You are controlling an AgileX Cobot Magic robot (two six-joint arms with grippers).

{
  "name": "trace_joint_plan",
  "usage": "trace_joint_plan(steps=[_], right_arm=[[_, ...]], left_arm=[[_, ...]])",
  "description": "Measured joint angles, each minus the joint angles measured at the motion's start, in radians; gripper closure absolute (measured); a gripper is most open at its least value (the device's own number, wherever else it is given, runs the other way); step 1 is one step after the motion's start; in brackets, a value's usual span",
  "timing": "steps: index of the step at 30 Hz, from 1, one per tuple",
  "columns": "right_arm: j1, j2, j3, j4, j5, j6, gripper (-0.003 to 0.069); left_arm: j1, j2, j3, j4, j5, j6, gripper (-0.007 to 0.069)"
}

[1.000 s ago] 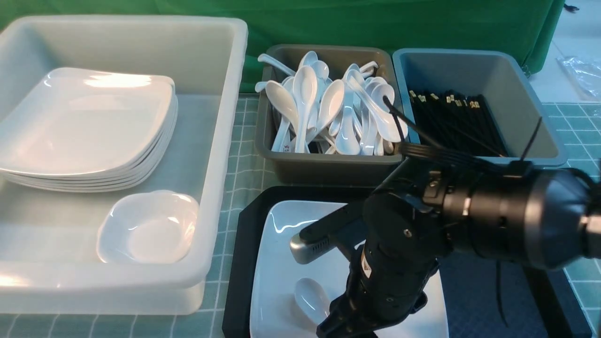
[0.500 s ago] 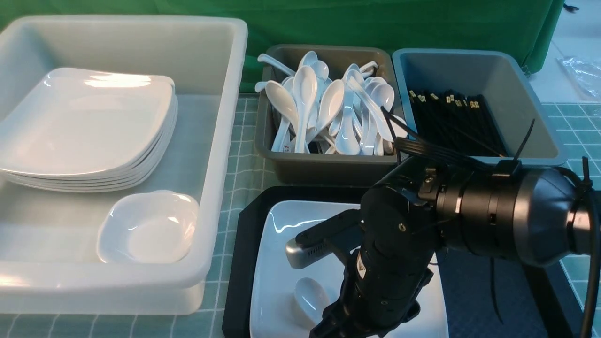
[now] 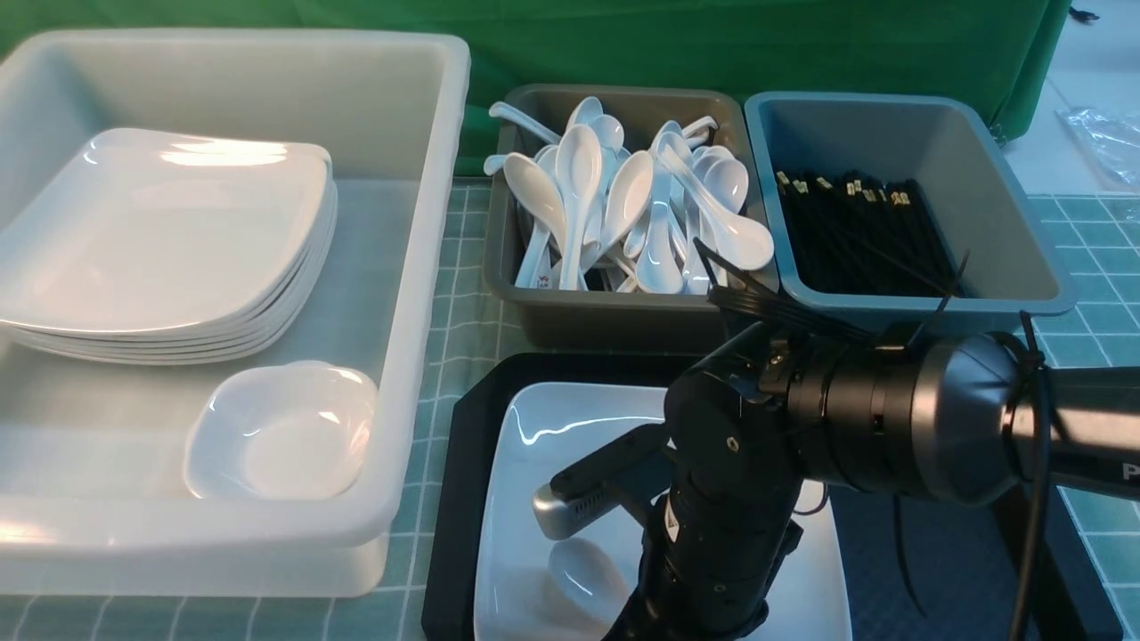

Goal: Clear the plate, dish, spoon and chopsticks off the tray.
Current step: Use the right arm to grab a soup spoon from the plate, then use the right arm to put the soup spoon into the small storage box in the middle

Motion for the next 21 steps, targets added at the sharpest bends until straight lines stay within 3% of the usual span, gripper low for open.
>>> trace_joint_plan(steps=[12,21], right_arm=[[-0.005,-0.139,-0.115,-0.063,0.072,-0.037,0.054],[-0.217,-0.112,-0.284,-0.076,-0.326,0.04,0.054]], left_arm=[[0.0,0.0,0.0,0.019,-0.057,0.01,0.0612],[0.0,0.002,0.073,0.021,-0.135,0.051,0.0612]])
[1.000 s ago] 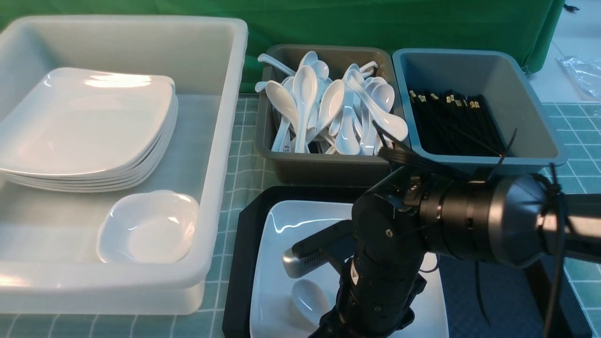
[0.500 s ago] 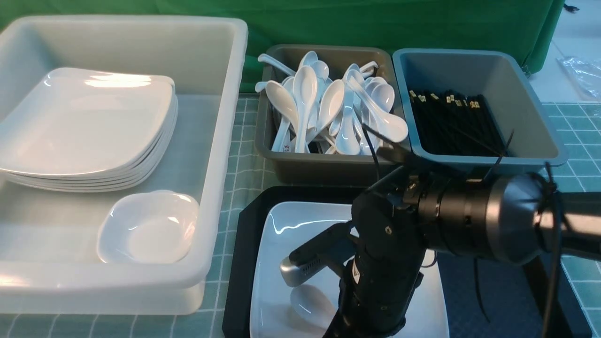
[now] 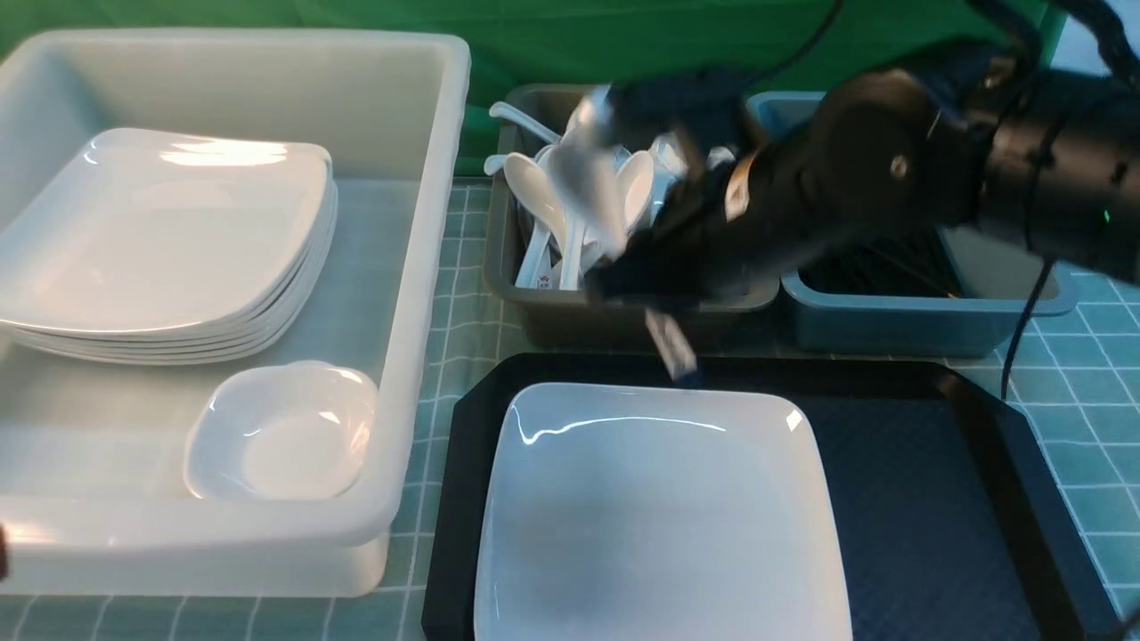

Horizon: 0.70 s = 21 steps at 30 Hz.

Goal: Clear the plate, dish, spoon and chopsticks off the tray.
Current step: Use the right arm to put the soup spoon into the small storage box in the middle, then use the left arm to grab a plate from the dinner plate

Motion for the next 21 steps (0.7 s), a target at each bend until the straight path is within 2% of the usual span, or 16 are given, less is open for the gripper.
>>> trace_joint_plan(steps=[2,9,12,13,14,15,16,19,21], right_arm=[[-0.061,0.055,-0.054,0.0,-0.083,0.032,0.054],[-0.146,0.197,-0.194,0.001,-0.17,0.081,0.053],[-0.162,0.231,-0.216,0.001,-0.182,0.094,0.0431],[-0.162,0.237,-0.216,0.001,-0.182,0.095,0.033],[-0.162,0.238,-0.216,0.001,-0.182,0.095,0.0316],[-0.161,0.238,-0.217,0.001,-0.179,0.09,0.0208],[-0.161,0.234,-0.217,0.001,-0.173,0.087,0.0181],[-0.161,0.198,-0.217,0.001,-0.126,0.056,0.016],[-0.161,0.142,-0.217,0.001,-0.046,0.015,0.0208]], left_arm=[[0.0,0.001,0.045,0.0,-0.023,0.0,0.0612],[0.0,0.002,0.117,-0.002,-0.085,0.0,0.0612],[0.0,0.002,0.142,-0.013,-0.126,0.0,0.0612],[0.0,0.003,0.158,-0.023,-0.155,0.0,0.0612],[0.0,0.003,0.16,-0.025,-0.157,0.0,0.0612],[0.0,0.017,0.17,-0.039,-0.17,0.0,0.0612],[0.0,0.026,0.171,-0.043,-0.172,0.0,0.0612],[0.0,0.076,0.175,-0.051,-0.174,0.003,0.0612],[0.0,0.124,0.175,-0.051,-0.17,0.028,0.0612]])
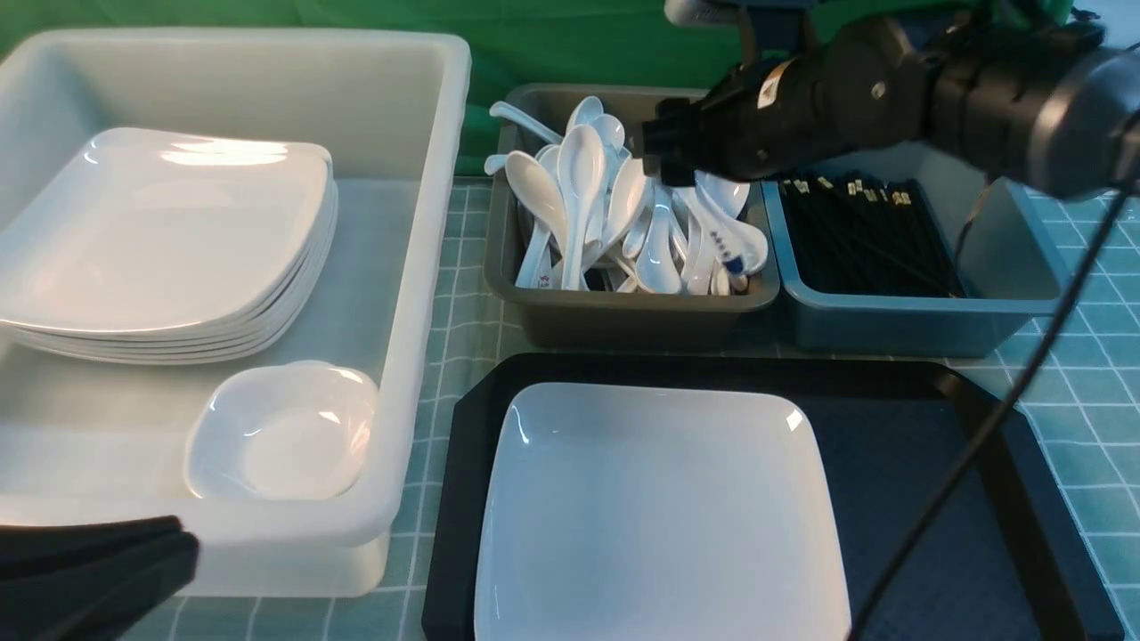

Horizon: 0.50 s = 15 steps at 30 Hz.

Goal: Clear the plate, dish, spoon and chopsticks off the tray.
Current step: Use the left arm to grab a plate from the dinner plate

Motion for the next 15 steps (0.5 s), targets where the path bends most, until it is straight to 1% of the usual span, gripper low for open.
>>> trace_joint_plan(steps=[2,3,4,5,7,8,9,10,11,12,15], right_arm=[[0.0,-0.06,-0.002,0.0,0.099,-0.053,0.0286],[0.0,-0.102,-0.002,-0.002,0.159,-0.091,0.0337],[0.0,-0.147,0.0,-0.004,0.25,-0.132,0.0422],[0.0,-0.184,0.008,-0.004,0.305,-0.156,0.048],[0.0,-0.305,0.077,-0.013,0.424,-0.196,0.0596],[0.0,-0.316,0.095,-0.013,0.436,-0.199,0.0606],[0.0,-0.37,0.146,-0.017,0.457,-0.207,0.062],[0.0,-0.427,0.192,-0.018,0.468,-0.21,0.0625],[0.0,-0.511,0.282,-0.019,0.473,-0.211,0.063],[0.0,-0.585,0.364,-0.02,0.467,-0.21,0.0632],[0.0,-0.75,0.548,-0.021,0.428,-0.193,0.0636]], left_arm=[[0.0,0.066,-0.004,-0.019,0.016,0.04,0.0612],[0.0,0.106,-0.012,-0.04,0.032,0.062,0.0612],[0.0,0.148,-0.024,-0.069,0.047,0.091,0.0612],[0.0,0.184,-0.038,-0.094,0.055,0.123,0.0612],[-0.007,0.309,-0.075,-0.185,0.075,0.263,0.0612],[-0.009,0.318,-0.08,-0.19,0.075,0.272,0.0612],[-0.028,0.372,-0.09,-0.21,0.075,0.323,0.0612],[-0.041,0.4,-0.096,-0.213,0.075,0.344,0.0612],[-0.088,0.468,-0.108,-0.207,0.075,0.387,0.0612],[-0.125,0.519,-0.115,-0.19,0.074,0.4,0.0612],[-0.266,0.689,-0.132,-0.066,0.033,0.417,0.0612]])
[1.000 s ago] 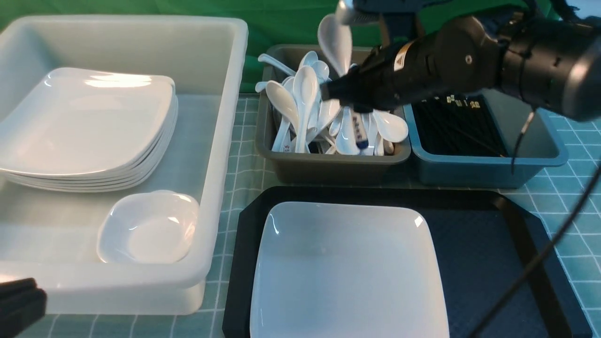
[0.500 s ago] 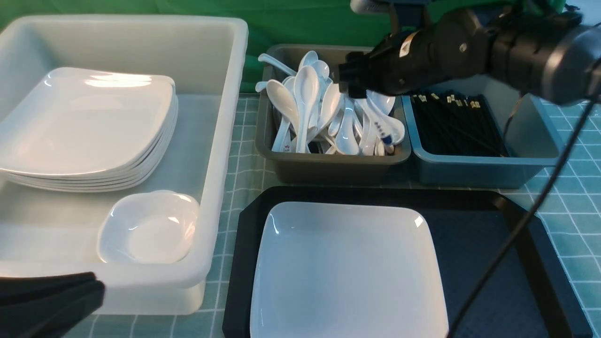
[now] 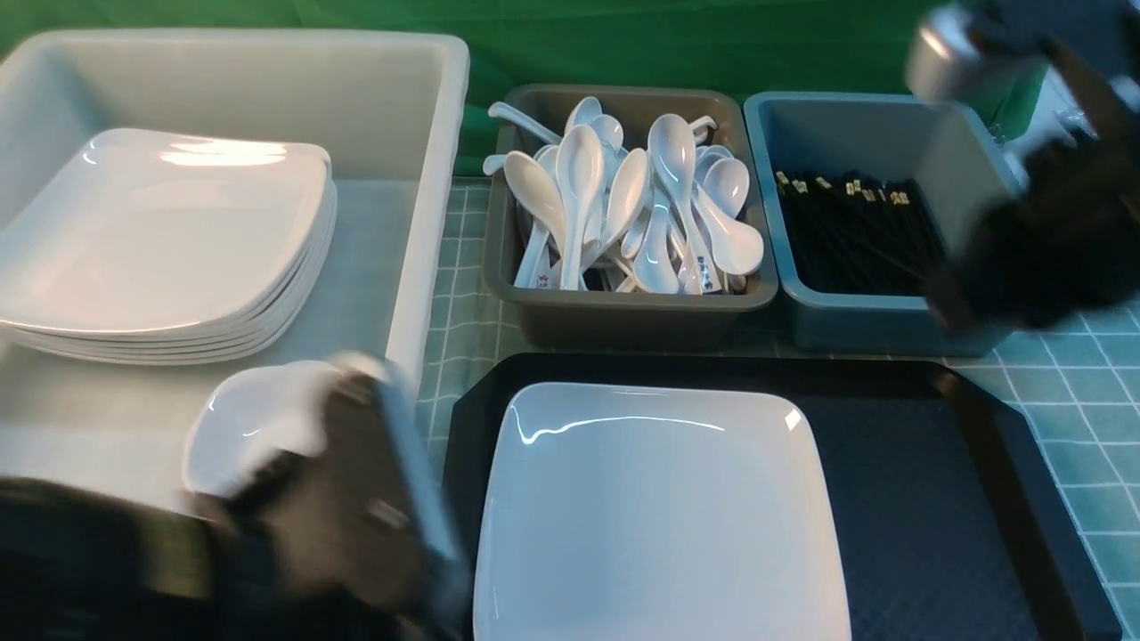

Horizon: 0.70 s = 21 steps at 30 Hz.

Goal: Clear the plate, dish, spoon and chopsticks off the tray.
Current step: Use the left arm to grab a plate from the dinner plate

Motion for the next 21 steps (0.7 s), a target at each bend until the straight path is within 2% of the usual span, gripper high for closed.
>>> trace_joint_plan(steps=[2,3,6,8,11,16,18,21], right_arm=[[0.0,-0.053,0.057,0.0,-0.014,0.008,0.0636],[0.0,-0.141,0.143,-0.001,-0.024,0.014,0.0637],[0.0,-0.27,0.244,-0.001,-0.019,0.017,0.0637],[0.0,-0.318,0.273,-0.001,-0.018,0.017,0.0637],[0.0,-0.376,0.292,-0.001,-0.014,0.017,0.0637],[0.0,-0.402,0.294,-0.001,-0.011,0.017,0.0637],[0.0,-0.402,0.294,-0.001,-0.009,0.017,0.0636],[0.0,-0.402,0.294,-0.001,0.004,0.017,0.0631]], left_arm=[[-0.041,0.05,-0.003,0.052,-0.02,-0.001,0.0612],[-0.093,0.13,-0.007,0.149,-0.066,-0.012,0.061],[-0.13,0.245,-0.008,0.269,-0.136,-0.033,0.0582],[-0.129,0.306,-0.008,0.317,-0.15,-0.035,0.054],[-0.124,0.386,-0.008,0.361,-0.168,-0.034,0.04],[-0.118,0.444,-0.009,0.419,-0.253,-0.026,0.023],[-0.117,0.47,-0.009,0.467,-0.286,-0.024,0.0194],[-0.113,0.496,-0.009,0.508,-0.304,-0.024,0.0187]])
